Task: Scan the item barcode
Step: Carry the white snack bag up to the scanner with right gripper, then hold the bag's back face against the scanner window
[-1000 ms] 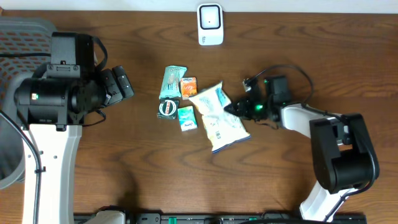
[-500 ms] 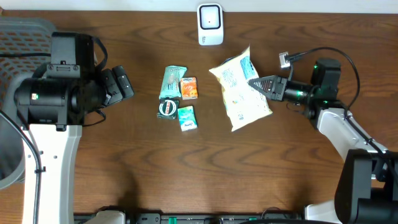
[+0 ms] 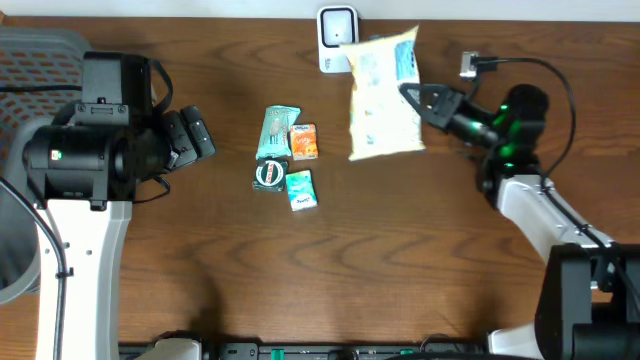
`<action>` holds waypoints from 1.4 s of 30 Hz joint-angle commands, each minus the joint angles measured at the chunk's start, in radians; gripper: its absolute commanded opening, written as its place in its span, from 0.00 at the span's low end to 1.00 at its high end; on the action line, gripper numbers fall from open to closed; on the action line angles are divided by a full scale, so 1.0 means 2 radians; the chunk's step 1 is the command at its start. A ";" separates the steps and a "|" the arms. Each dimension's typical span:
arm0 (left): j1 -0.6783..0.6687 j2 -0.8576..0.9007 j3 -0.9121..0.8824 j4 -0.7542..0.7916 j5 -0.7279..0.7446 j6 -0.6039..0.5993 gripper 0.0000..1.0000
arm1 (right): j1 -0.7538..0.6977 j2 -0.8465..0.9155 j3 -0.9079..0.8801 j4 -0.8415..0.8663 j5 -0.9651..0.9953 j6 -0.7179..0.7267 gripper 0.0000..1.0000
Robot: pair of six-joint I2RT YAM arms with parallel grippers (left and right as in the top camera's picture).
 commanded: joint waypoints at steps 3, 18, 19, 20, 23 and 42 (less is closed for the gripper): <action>0.002 -0.002 0.001 -0.002 -0.006 -0.006 0.98 | 0.061 -0.012 0.004 0.027 0.137 0.054 0.01; 0.002 -0.002 0.001 -0.002 -0.006 -0.006 0.97 | 0.092 -0.012 0.004 0.084 0.184 0.064 0.01; 0.002 -0.002 0.001 -0.002 -0.006 -0.006 0.98 | 0.092 -0.012 0.004 0.084 0.184 0.064 0.01; 0.002 -0.002 0.001 -0.002 -0.006 -0.006 0.98 | 0.092 -0.012 0.004 0.085 0.184 0.064 0.01; 0.002 -0.002 0.001 -0.002 -0.006 -0.006 0.98 | 0.093 -0.012 0.004 0.085 0.184 0.064 0.01; 0.002 -0.002 0.001 -0.002 -0.006 -0.006 0.98 | 0.096 -0.012 0.004 0.042 0.170 0.079 0.01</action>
